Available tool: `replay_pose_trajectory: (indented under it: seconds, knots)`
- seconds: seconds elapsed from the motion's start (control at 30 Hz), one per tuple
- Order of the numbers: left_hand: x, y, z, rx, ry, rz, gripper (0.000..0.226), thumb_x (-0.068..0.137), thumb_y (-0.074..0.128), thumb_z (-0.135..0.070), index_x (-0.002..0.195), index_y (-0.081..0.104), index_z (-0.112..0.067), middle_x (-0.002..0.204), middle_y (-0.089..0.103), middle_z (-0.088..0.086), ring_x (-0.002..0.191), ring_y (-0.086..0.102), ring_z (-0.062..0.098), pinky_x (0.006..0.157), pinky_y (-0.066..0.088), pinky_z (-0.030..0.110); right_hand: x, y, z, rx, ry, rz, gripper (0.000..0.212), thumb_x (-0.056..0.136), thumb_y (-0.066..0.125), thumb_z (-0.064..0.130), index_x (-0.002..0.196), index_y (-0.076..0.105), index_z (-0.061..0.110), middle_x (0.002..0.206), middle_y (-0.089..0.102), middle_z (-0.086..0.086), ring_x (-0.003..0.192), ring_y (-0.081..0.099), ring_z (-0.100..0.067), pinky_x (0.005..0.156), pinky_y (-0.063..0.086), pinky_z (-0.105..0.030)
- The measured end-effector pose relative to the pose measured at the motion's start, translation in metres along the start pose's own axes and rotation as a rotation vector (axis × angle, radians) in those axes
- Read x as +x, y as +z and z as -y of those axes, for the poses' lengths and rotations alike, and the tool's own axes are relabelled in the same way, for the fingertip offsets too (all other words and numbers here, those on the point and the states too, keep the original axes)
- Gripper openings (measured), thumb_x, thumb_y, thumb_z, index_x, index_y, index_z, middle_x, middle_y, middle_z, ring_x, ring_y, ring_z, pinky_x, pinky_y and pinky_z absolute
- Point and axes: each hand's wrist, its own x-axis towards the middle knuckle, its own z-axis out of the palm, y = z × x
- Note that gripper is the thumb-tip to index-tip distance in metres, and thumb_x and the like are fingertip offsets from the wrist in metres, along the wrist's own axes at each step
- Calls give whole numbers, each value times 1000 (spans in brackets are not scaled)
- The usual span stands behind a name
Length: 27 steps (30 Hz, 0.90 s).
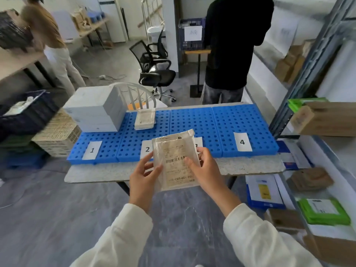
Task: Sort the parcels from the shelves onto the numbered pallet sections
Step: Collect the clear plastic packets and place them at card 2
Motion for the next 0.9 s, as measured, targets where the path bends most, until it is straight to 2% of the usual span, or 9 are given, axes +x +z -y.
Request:
replay_pose_trajectory:
  seconds: [0.17, 0.33, 0.5, 0.6, 0.73, 0.9]
  knots:
    - [44, 9, -4, 32, 22, -57, 39, 84, 72, -18, 113, 63, -43, 106, 68, 0, 91, 70, 13, 64, 57, 23, 55, 7, -2, 26, -8, 65, 31, 90, 64, 38, 113, 44, 30, 95, 61, 14, 80, 65, 1, 58, 53, -13]
    - [81, 1, -7, 51, 33, -132, 39, 84, 72, -18, 112, 62, -44, 104, 68, -3, 89, 69, 14, 60, 56, 19, 95, 29, 1, 32, -2, 126, 30, 90, 64, 39, 109, 42, 34, 91, 57, 16, 78, 62, 4, 57, 51, -11]
    - [123, -12, -9, 44, 28, -160, 40, 84, 72, -19, 115, 62, -42, 102, 68, -6, 84, 69, 8, 57, 53, 15, 133, 56, 5, 35, 16, 162, 29, 90, 64, 39, 109, 43, 35, 95, 59, 17, 77, 64, 9, 56, 51, -11]
    - [154, -24, -10, 24, 18, -140, 41, 85, 71, -19, 119, 62, -40, 104, 68, -4, 87, 69, 12, 58, 55, 18, 157, 74, 8, 10, 36, 161, 28, 90, 63, 41, 109, 42, 38, 98, 60, 16, 79, 66, 5, 59, 55, -16]
    - [199, -40, -12, -17, -24, -113, 42, 85, 72, -17, 118, 63, -40, 103, 67, -4, 88, 69, 13, 59, 55, 20, 189, 102, 16, 17, 74, 154, 29, 90, 64, 37, 111, 44, 34, 98, 60, 14, 79, 64, 9, 54, 50, -10]
    - [256, -65, -16, -28, -42, -53, 41, 85, 71, -16, 119, 63, -38, 102, 67, -3, 87, 69, 16, 62, 57, 24, 224, 136, 25, -102, 91, 110, 32, 90, 62, 41, 113, 42, 32, 99, 59, 14, 84, 64, 1, 61, 53, -17]
